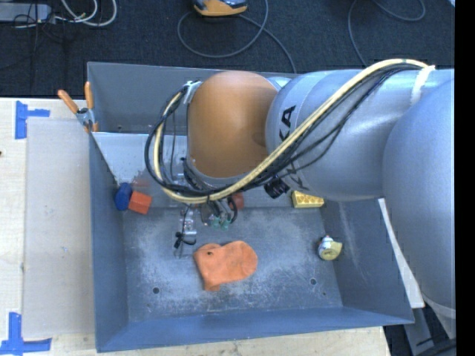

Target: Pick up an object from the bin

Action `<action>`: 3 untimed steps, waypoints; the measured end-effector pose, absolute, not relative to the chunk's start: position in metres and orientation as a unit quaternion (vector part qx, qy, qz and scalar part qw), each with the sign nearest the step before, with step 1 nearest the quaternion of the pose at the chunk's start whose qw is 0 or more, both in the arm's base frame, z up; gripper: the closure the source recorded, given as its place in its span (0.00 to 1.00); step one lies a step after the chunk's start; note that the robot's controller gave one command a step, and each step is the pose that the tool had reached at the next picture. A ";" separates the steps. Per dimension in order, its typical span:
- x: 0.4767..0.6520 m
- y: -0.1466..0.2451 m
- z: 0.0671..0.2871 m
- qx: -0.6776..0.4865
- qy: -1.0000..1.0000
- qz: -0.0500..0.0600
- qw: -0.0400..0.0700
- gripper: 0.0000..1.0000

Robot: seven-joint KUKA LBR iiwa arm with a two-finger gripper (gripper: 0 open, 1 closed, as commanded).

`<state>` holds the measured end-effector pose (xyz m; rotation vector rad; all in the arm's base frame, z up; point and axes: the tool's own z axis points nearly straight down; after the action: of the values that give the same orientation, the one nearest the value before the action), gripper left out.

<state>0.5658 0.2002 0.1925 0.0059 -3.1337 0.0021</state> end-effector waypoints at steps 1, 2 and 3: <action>0.567 0.199 0.197 0.000 -1.000 0.000 0.001 0.00; 0.545 0.159 0.168 0.023 -1.000 -0.001 0.002 0.00; 0.546 0.132 0.148 0.019 -1.000 0.001 0.004 0.00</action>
Offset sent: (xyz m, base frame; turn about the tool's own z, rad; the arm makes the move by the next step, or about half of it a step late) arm -0.0344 -0.0694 -0.0426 -0.0612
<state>0.5464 0.1317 0.1480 0.0589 -3.1336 0.0044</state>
